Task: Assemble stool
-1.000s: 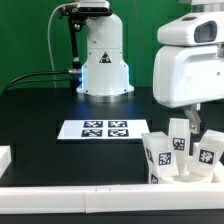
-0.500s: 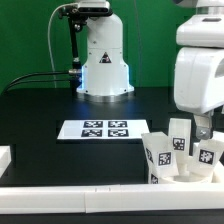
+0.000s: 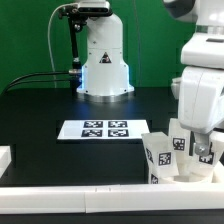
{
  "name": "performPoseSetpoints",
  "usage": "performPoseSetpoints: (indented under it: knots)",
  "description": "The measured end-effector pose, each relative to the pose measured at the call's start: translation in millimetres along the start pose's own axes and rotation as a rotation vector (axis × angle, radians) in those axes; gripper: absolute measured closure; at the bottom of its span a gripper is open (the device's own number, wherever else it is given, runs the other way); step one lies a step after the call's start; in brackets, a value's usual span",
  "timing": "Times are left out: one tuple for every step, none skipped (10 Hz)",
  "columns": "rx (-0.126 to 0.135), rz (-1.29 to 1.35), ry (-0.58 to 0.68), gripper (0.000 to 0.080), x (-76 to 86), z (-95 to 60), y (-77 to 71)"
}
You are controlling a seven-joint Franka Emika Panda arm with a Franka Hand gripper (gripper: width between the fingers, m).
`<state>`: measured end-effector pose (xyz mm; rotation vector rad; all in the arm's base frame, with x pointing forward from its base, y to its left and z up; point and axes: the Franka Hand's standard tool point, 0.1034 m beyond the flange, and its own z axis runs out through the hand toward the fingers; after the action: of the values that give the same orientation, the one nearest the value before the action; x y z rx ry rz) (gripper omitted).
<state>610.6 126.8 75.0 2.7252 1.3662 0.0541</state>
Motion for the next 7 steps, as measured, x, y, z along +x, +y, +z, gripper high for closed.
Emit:
performPoseSetpoints:
  knots:
    - [-0.001,0.005,0.0,0.0151,-0.3,0.2,0.2]
    - [-0.001,0.041,0.0,0.0267,-0.6,0.4,0.4]
    - [0.0,0.083,0.0,0.0402,-0.8,0.6,0.4]
    - [0.001,0.159,-0.001,0.0402,-1.0,0.9,0.0]
    - [0.001,0.233,-0.001,0.0466,-1.3,1.0,0.2]
    - [0.001,0.299,-0.001,0.0466,-1.3,1.0,0.3]
    - [0.001,0.415,0.001,0.0466,-1.9,1.1,1.5]
